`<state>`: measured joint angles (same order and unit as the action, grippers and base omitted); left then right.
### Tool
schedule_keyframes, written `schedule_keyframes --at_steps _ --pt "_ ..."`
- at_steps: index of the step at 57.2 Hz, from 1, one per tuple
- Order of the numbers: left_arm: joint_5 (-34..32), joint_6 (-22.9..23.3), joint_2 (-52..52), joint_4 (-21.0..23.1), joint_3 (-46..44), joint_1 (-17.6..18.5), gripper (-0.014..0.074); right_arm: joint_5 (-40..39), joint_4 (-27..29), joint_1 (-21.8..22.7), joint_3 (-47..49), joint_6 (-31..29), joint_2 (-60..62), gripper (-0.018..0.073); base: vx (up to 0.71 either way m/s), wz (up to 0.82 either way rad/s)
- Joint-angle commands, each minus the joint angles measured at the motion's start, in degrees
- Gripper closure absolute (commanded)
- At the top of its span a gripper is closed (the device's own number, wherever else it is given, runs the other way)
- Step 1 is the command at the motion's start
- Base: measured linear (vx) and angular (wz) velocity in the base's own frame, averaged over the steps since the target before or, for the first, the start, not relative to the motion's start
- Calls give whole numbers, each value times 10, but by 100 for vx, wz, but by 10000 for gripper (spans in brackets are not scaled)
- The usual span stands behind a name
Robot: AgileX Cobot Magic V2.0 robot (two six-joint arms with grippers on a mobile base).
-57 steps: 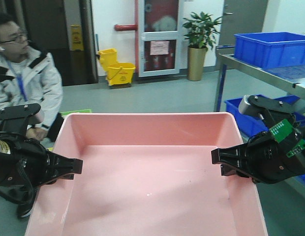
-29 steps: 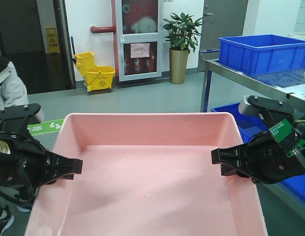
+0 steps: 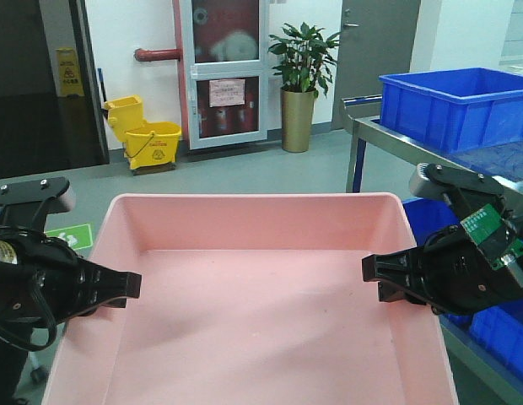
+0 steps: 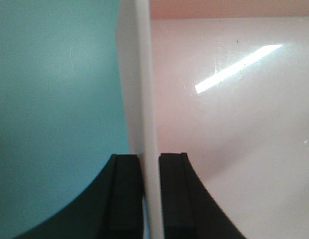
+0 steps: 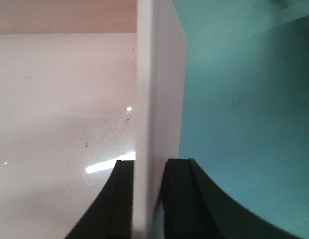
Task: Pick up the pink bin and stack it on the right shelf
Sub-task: 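Hold the pink bin with both grippers while turning toward the metal shelf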
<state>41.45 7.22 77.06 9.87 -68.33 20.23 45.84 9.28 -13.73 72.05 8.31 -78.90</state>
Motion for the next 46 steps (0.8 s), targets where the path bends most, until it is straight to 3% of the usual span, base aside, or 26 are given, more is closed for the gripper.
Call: schedule_keyframes --at_steps 1,21,46 --pt "-28 -1 -21 -6 -16 -2 598 -57 -1 6 21 -3 26 568 50 -7" --pt "-28 -1 -21 -6 -16 -2 598 -57 -1 6 21 -3 26 568 49 -25" --pt "-28 -1 -21 -6 -16 -2 598 -57 -1 6 21 -3 26 568 44 -64"
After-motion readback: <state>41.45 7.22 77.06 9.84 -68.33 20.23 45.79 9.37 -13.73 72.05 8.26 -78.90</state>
